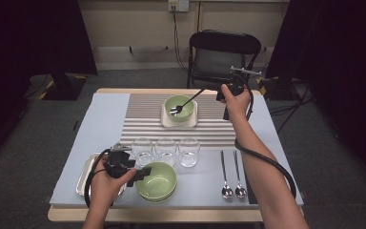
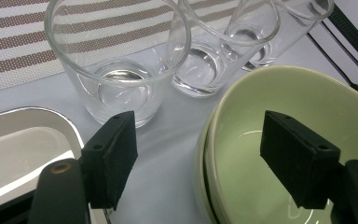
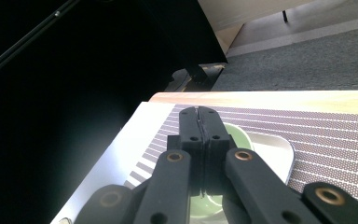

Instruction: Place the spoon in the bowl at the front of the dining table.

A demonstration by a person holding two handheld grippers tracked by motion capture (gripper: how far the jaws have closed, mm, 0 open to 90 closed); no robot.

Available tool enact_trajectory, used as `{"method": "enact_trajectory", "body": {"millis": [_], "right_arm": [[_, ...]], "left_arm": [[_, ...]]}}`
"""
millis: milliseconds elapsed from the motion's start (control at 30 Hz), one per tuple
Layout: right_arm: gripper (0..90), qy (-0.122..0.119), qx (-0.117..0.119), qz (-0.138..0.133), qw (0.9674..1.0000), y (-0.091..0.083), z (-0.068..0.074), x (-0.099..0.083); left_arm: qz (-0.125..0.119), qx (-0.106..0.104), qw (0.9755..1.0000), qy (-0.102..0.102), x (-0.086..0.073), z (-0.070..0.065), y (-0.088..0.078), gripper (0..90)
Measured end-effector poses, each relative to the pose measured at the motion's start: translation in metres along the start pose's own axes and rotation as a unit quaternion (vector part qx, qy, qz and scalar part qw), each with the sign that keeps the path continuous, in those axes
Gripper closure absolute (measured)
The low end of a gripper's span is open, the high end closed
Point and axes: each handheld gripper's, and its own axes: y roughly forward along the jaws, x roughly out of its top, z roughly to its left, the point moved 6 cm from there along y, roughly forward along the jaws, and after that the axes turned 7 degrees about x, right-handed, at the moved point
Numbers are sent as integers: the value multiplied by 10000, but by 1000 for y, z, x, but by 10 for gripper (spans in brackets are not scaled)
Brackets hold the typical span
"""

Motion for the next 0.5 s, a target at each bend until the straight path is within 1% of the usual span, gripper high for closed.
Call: {"method": "enact_trajectory", "body": {"millis": [300,467,500], "right_arm": [[899,-5,-69,-41,10000,2,-6,2],[899,-19,-150,-63,9999,4,-11,2],[899,9,-163,-56,9999,4,-11,2]], "left_arm": [[-1,-20,10000,-4,0,0,1,272],[27,22,10000,-7,-1,1,1,272],[23,18,10000,-11,-1,1,1,272]]}}
